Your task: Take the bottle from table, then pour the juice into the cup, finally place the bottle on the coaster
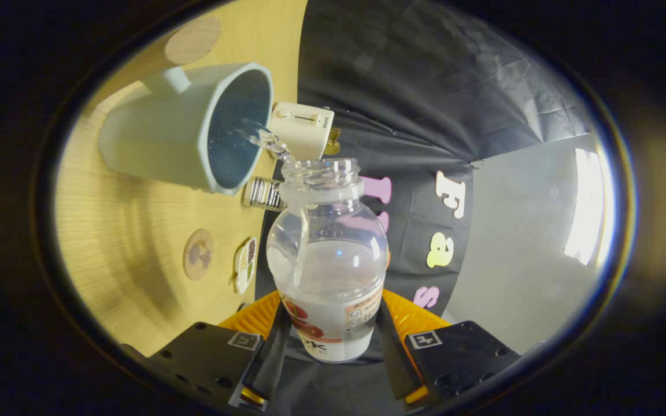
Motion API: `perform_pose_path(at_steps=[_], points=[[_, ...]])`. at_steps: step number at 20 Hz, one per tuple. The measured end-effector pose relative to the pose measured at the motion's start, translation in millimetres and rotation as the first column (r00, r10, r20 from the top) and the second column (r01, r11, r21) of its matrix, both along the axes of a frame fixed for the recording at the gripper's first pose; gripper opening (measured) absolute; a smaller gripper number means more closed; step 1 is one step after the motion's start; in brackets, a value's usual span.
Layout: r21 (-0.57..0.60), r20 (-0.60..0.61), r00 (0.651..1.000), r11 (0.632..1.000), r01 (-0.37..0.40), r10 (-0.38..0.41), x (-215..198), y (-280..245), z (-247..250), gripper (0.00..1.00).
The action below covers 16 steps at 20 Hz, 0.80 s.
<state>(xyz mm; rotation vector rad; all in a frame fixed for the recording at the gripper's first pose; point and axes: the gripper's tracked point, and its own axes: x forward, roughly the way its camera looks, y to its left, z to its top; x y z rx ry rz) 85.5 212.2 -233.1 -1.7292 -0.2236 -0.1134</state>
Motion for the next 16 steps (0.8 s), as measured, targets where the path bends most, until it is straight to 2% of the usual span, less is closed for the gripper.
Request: perform_pose_path(at_steps=[16], points=[[-0.108, 0.081, 0.996, 0.994, -0.028, 0.037, -11, 13, 24, 0.77]])
